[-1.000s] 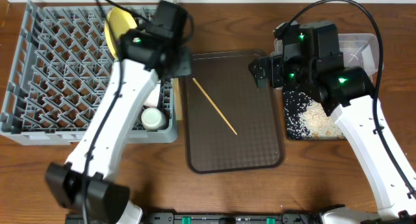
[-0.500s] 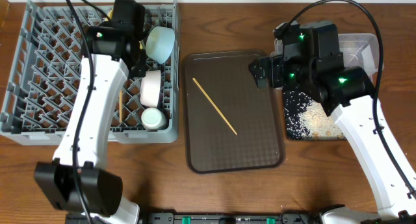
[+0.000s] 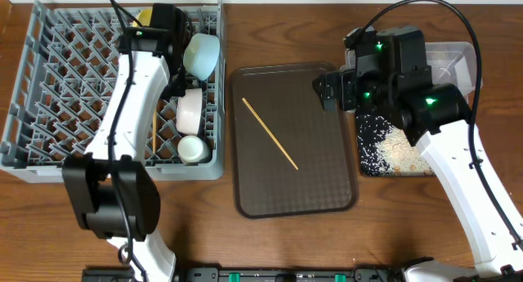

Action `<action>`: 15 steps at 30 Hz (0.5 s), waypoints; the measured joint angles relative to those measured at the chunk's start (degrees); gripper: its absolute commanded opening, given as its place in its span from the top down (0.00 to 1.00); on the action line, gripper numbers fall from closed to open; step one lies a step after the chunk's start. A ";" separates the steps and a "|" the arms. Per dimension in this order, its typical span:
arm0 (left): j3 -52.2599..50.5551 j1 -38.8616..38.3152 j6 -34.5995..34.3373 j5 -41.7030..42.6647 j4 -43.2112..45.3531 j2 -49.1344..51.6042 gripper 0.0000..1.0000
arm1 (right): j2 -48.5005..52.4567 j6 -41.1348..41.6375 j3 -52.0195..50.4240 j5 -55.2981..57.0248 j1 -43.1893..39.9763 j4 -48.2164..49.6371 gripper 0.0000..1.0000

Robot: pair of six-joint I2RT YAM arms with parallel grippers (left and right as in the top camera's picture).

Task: Sort waste into correct bins and load items into the dishwasher
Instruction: 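Lower the chopstick into the rack beside the bowls and release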

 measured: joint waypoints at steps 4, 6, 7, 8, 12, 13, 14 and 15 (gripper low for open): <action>-0.02 0.00 0.00 0.00 0.02 1.90 0.92 | 0.00 0.00 0.00 0.00 0.00 0.00 0.01; -0.02 0.00 0.00 0.00 0.00 2.60 0.88 | 0.00 0.00 0.00 0.00 0.00 0.00 0.01; -0.02 0.00 0.22 -0.02 0.02 2.89 0.83 | 0.00 0.00 0.00 0.00 0.00 0.00 0.01; -0.02 0.00 0.37 0.04 0.02 3.06 0.71 | 0.00 0.00 0.00 0.00 0.00 0.00 0.01; -0.04 0.00 0.92 0.00 0.17 3.23 0.59 | 0.00 0.00 0.00 0.00 0.00 0.00 0.01; -0.04 0.00 1.01 0.00 0.17 3.23 0.59 | 0.00 0.00 0.00 0.00 0.00 0.00 0.01; -0.04 0.00 1.03 0.00 0.15 3.23 0.58 | 0.00 0.00 0.00 0.00 0.00 0.00 0.01; -0.04 0.00 1.03 0.00 0.13 3.23 0.58 | 0.00 0.00 0.00 0.00 0.00 0.00 0.01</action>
